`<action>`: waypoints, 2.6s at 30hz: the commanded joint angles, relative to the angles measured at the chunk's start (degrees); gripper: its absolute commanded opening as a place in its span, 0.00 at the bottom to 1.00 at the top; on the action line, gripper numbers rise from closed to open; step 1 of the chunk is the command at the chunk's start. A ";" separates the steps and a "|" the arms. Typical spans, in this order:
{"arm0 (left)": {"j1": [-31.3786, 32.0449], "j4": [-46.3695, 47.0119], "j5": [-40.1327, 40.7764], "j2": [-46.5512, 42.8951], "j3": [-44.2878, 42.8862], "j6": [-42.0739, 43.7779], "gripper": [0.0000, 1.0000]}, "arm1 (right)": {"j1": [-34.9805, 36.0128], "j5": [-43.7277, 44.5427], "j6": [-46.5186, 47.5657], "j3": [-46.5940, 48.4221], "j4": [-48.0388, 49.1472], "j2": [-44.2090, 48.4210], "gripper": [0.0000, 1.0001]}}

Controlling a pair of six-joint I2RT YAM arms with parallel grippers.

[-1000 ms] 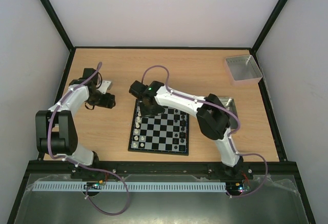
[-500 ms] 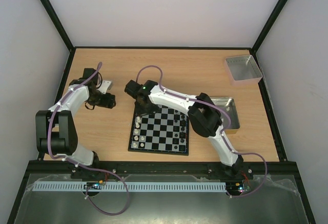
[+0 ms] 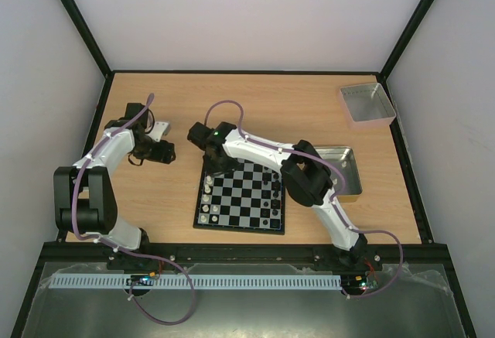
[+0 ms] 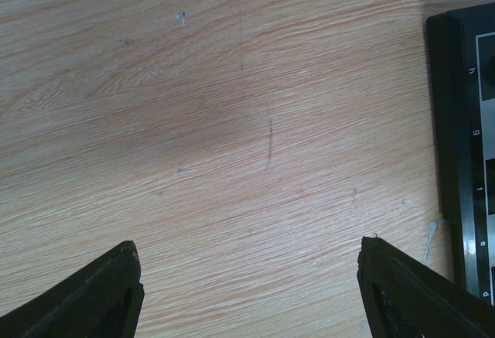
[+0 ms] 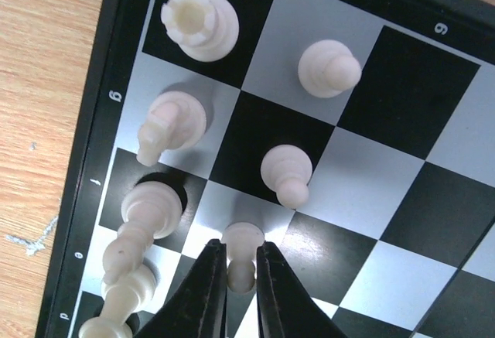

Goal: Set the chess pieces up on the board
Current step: Place the chess piece on the chessboard, then pick up the chess piece from the storage box.

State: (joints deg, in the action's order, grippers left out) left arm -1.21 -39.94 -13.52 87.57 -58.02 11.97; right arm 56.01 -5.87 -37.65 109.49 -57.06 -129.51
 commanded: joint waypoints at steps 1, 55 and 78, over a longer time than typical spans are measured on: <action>-0.28 -0.72 -1.02 -0.03 0.80 0.12 0.76 | 0.05 1.03 0.73 2.78 -2.13 -0.92 0.13; 2.00 -1.33 -0.98 0.25 0.72 0.08 0.77 | -56.31 -6.06 1.85 -60.70 12.09 47.77 0.29; 2.00 -1.54 -0.81 -0.42 0.89 0.17 0.77 | -57.33 -4.89 2.02 -61.83 15.20 43.44 0.20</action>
State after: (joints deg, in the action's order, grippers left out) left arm 0.49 -40.18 -14.55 88.20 -57.36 11.99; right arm -0.86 -11.86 -36.18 48.45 -42.46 -85.47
